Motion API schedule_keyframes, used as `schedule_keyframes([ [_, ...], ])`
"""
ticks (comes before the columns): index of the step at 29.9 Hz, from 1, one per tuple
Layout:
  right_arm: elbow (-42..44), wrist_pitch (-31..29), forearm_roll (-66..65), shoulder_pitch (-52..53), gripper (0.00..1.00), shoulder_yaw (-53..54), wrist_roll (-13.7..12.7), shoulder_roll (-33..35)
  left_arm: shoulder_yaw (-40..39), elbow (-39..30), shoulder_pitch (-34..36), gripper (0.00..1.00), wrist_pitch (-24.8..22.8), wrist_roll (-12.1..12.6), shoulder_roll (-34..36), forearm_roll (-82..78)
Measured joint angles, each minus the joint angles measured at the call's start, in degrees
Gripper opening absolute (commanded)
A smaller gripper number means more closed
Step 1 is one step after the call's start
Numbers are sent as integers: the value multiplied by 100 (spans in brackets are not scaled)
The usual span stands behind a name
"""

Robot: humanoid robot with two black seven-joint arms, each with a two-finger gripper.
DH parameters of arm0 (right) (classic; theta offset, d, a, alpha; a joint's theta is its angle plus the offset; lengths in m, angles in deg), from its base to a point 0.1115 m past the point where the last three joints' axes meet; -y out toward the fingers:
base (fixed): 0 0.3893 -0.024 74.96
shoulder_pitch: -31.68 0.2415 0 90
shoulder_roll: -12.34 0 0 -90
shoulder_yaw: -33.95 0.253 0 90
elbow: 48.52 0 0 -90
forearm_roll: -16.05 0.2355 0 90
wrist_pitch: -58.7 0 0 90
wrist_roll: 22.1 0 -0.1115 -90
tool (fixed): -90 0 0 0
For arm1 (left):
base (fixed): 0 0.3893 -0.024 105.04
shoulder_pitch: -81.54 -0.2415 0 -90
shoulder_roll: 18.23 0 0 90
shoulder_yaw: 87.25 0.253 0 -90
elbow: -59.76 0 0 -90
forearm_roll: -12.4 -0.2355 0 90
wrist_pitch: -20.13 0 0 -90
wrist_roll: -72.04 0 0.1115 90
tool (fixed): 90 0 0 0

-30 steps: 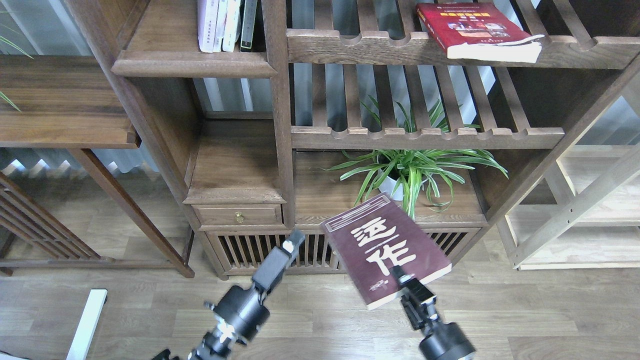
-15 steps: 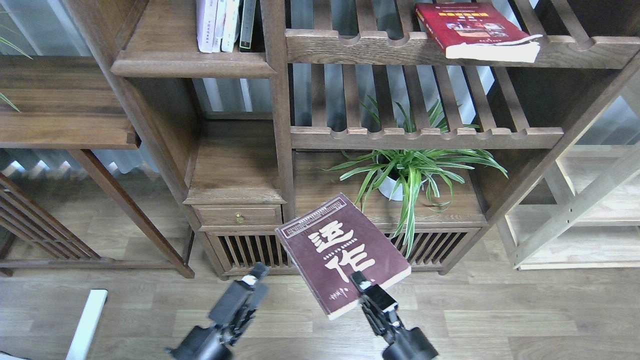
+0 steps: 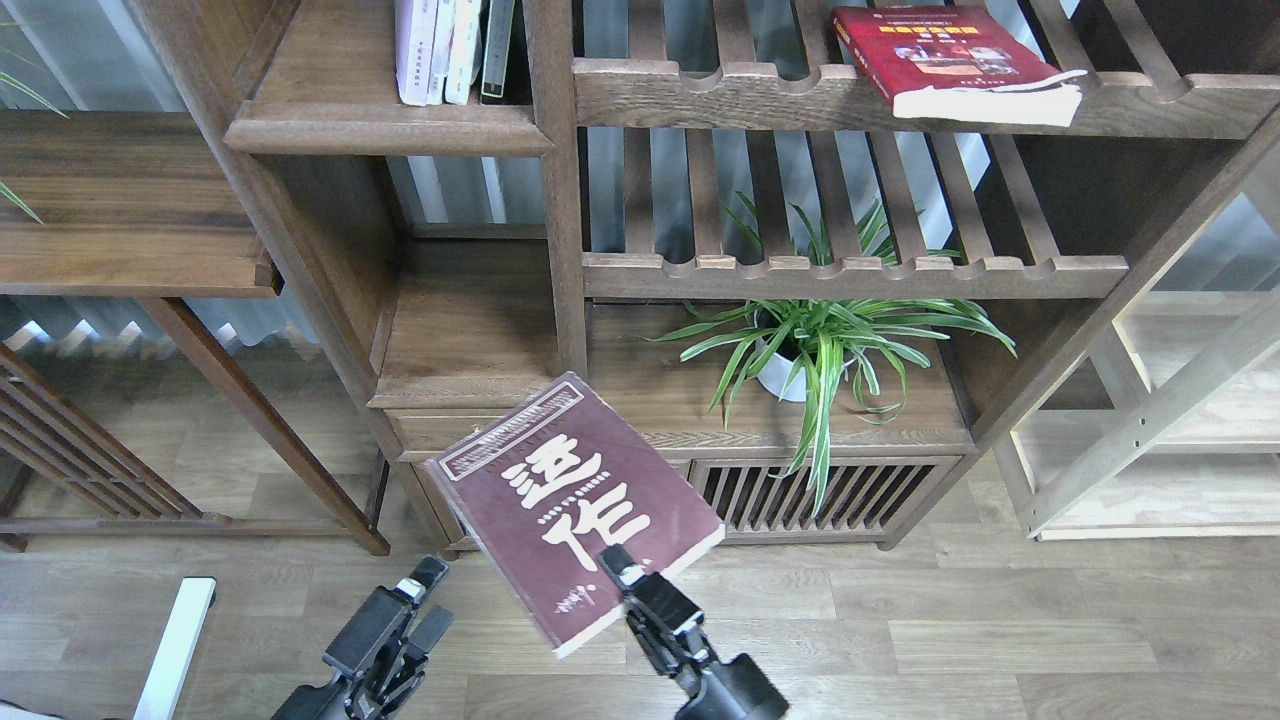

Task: Organize books on shelf
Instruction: 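Lower the maroon book and bring the left gripper to its other edge, then hold the maroon book with both grippers and rotate it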

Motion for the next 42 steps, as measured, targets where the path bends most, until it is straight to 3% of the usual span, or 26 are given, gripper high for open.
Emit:
schedule_keyframes([
  [15,128,0,-35,243,3,-516,12,-60,53,-33,34,99,0,9,241,93],
  [31,226,0,-142,124,3,-517,12,-62,200,84,675,99,0,2,269,71],
  [39,227,0,-144,162,3,-517,11,-77,343,317,1170,87,0,12,248,42],
  [42,227,0,-144,166,3,-518,12,-77,382,340,1211,77,0,18,248,40],
])
